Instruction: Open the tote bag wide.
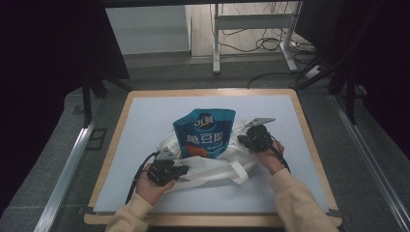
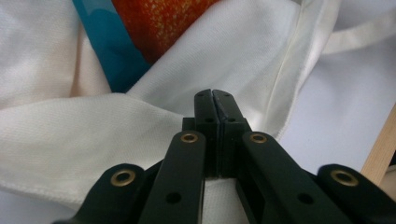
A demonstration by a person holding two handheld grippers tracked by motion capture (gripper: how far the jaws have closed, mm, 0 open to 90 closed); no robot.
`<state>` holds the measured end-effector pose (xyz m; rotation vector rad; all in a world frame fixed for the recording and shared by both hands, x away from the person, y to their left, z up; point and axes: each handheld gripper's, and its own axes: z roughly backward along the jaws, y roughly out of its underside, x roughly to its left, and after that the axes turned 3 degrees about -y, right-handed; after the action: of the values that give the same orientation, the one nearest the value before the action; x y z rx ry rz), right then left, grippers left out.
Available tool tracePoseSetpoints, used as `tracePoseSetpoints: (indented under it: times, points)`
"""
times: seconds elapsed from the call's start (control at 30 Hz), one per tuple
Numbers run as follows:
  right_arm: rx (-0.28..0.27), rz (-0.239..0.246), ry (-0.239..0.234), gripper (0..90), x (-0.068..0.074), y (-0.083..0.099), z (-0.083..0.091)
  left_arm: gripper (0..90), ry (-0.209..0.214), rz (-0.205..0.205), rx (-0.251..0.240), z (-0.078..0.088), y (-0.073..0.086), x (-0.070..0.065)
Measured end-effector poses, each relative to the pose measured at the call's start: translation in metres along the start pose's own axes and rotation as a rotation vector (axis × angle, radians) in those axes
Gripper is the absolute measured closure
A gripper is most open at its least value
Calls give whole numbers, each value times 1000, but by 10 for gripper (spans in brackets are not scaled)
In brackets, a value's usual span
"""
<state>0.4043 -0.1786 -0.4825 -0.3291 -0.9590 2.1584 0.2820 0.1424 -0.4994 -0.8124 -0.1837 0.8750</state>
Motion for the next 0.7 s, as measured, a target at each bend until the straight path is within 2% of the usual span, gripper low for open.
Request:
tracePoseSetpoints:
  times: [0.23,0.33,0.53,0.63,0.7]
  points:
    - [-2,-21,-15,891,-4,1,-5,895,12,5,11,-3,2,2]
    - [-6,-16,-11,890,-3,1,-4,895,15,5,13,-4,1,2]
    - [-32,-21,-19,890,-2,2,0,887,15,4,-2,-1,-1,0]
    - [-83,-19,-33,889,0,0,10,883,7,11,-43,10,-5,1]
    - [-109,-16,-35,889,2,-2,16,883,-14,15,-75,19,-7,2]
